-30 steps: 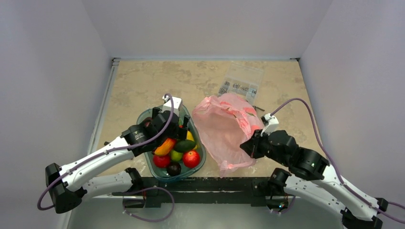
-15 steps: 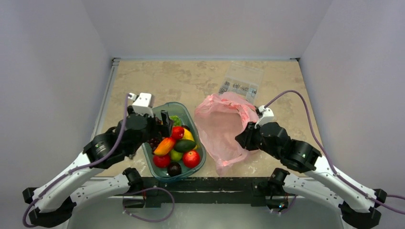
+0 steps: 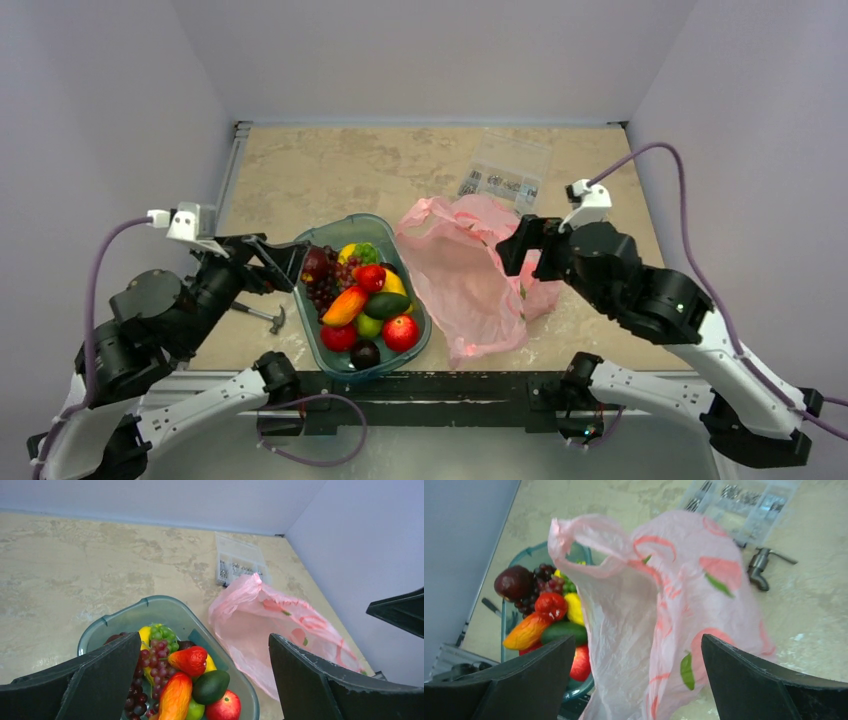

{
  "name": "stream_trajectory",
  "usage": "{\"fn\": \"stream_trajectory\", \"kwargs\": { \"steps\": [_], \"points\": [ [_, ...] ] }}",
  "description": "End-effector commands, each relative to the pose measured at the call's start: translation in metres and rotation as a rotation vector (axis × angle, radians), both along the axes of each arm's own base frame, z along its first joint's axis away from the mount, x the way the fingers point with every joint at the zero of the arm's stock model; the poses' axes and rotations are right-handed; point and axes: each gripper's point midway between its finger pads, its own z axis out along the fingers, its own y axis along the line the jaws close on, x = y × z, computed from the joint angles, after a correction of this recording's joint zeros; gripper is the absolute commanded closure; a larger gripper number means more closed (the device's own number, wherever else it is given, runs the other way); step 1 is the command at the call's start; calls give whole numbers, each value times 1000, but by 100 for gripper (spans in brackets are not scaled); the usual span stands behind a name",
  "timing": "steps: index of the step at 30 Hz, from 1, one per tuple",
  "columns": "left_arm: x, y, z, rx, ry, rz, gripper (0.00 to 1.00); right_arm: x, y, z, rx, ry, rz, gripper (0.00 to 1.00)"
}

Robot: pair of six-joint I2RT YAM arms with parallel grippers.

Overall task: Take the fake fruits out of the plastic bag
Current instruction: Adjust the plastic bag at the center of the board, then reset both arms

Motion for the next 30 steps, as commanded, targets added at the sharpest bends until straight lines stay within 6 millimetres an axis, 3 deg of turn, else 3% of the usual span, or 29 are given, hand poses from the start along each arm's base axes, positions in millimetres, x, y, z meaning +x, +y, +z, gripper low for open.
{"fn": "stream_trajectory", "kwargs": {
  "steps": [1,8,16,24,30],
  "points": [
    [-10,26,18,1,-49,39,0,-2,-51,35,-66,-88,-140,1],
    [-28,53,54,-69,-138,40,0,-12,-82,105,25,-319,-136,1],
    [-54,100,83,-157,-235,93,0,-30,-139,173,115,-522,-258,1],
    [-75,120,94,-205,-349,56,0,-55,-179,206,235,-657,-305,1],
    [-78,126,94,-211,-365,66,0,-56,-189,200,249,-672,-349,1]
  ]
}}
